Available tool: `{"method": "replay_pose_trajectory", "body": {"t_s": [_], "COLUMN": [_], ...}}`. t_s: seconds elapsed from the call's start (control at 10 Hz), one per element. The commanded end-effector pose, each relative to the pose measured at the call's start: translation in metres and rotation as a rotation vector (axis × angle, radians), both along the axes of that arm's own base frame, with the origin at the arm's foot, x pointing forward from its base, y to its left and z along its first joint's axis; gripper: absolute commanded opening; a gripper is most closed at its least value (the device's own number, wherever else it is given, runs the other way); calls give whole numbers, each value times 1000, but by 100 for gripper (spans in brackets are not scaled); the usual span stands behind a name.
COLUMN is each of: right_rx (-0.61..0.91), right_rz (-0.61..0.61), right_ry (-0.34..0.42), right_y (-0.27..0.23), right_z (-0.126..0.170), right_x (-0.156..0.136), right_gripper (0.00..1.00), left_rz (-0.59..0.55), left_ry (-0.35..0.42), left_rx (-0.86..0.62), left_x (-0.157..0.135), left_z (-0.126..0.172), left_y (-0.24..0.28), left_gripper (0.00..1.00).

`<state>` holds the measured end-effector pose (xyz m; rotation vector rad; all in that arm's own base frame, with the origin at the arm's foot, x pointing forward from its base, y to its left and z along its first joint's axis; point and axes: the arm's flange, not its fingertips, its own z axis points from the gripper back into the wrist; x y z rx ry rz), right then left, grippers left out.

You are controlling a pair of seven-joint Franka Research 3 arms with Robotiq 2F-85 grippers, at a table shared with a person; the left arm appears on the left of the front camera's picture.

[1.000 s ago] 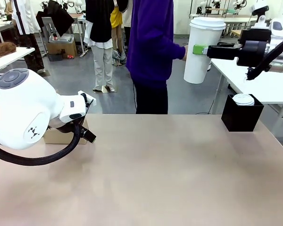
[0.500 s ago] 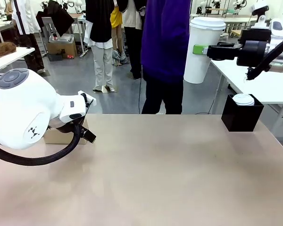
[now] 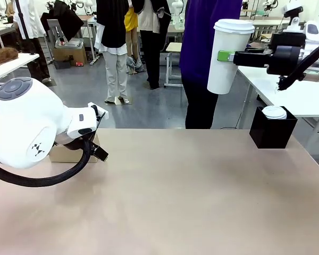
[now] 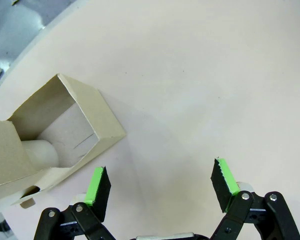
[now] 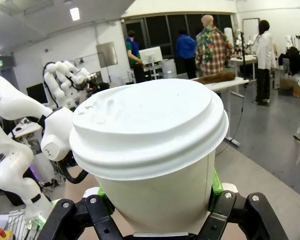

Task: Pour a drink into a cup and package it in a carrier.
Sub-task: Position the Cup Carrier in the center of the table.

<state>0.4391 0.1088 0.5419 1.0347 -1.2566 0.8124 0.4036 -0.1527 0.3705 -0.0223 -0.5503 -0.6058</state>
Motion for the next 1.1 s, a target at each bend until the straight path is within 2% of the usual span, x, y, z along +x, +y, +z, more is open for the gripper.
{"method": "replay_pose_trajectory", "body": {"t_s": [0.0, 0.1, 0.3, 0.5, 0.6, 0.9, 1.0], "right_rx": [9, 9, 9, 9, 9, 9, 9], "right_rz": [7, 7, 7, 7, 7, 7, 7], "right_ry": [-10, -10, -10, -10, -10, -10, -10], "right_y": [1, 1, 1, 1, 1, 1, 1], "right_z": [4, 4, 4, 4, 4, 4, 4], "right_x": [3, 3, 3, 3, 3, 3, 3], "right_gripper": [80, 80, 80, 80, 80, 80, 80], "left_rz": [86, 159, 263, 288, 338, 376, 393], "left_ry": [-20, -16, 46, 100, 94, 159, 195], "left_rx": [70, 111, 137, 78, 69, -23, -50], "left_x": [-7, -6, -4, -9, -12, 9, 23], "left_z": [21, 41, 77, 116, 140, 176, 184], "left_y": [1, -2, -3, 1, 5, 30, 40], "left_gripper": [100, 100, 100, 100, 100, 100, 100]}}
